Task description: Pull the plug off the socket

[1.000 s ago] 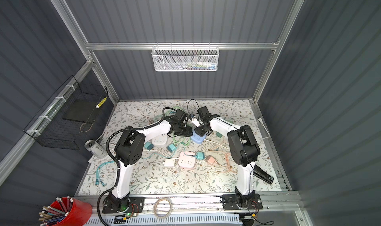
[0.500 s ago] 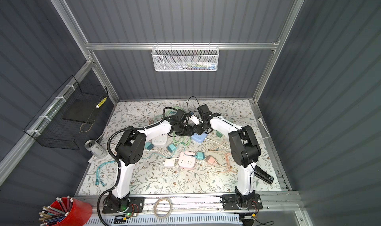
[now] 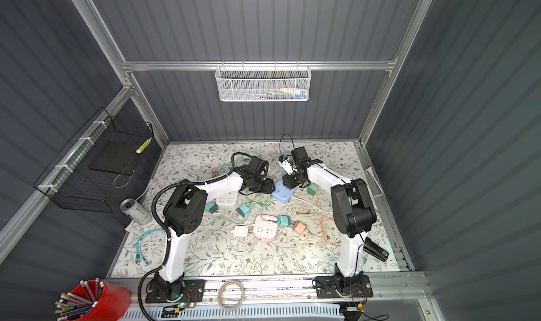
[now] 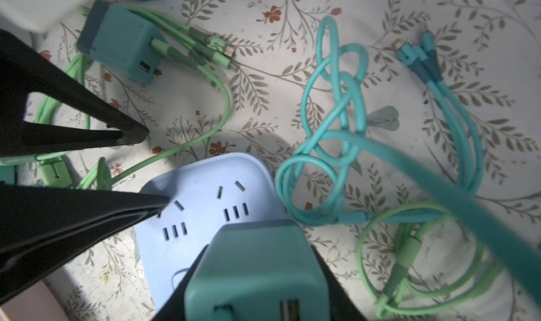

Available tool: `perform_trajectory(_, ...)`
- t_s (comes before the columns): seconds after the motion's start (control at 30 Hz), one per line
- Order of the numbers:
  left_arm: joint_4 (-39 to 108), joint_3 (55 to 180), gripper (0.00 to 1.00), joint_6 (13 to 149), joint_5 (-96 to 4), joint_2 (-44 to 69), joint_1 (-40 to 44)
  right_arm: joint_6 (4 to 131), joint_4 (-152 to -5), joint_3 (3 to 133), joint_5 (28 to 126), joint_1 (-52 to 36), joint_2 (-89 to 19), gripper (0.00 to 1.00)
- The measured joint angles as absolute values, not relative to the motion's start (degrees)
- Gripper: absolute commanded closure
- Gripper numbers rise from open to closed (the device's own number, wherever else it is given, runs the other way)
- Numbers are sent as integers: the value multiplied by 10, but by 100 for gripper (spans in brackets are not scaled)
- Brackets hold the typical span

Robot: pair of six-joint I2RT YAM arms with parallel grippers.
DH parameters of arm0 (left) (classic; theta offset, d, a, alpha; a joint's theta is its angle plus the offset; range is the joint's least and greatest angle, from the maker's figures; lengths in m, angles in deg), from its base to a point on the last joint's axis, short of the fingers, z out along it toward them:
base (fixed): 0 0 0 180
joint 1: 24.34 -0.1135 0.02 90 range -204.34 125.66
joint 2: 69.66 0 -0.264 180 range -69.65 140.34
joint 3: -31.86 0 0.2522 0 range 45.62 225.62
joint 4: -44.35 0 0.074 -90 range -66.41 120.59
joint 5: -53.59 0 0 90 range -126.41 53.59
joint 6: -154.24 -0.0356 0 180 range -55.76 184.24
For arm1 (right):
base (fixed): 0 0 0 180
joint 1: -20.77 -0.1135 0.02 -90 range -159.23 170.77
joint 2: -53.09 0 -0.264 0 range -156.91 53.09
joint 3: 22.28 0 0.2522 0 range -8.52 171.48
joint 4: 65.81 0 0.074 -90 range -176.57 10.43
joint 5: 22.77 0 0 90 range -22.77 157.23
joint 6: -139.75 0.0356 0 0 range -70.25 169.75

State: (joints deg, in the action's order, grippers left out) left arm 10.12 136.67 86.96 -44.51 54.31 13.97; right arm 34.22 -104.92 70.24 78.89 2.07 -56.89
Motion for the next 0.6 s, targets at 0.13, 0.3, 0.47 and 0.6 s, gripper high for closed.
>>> perform_trajectory(0.13, 115, 1354, 42, 870, -438, 537, 140, 360, -1056, 703, 794, 38, -569, 87)
perform_trajectory(0.3, 122, 1349, 40, 870, -435, 534, 140, 379, -1072, 703, 799, 53, -569, 86)
perform_trajectory(0.47, 127, 1333, 35, 870, -433, 524, 140, 396, -1080, 703, 804, 62, -569, 86)
perform_trajectory(0.6, 127, 1328, 33, 870, -429, 519, 140, 412, -1081, 703, 812, 73, -569, 86)
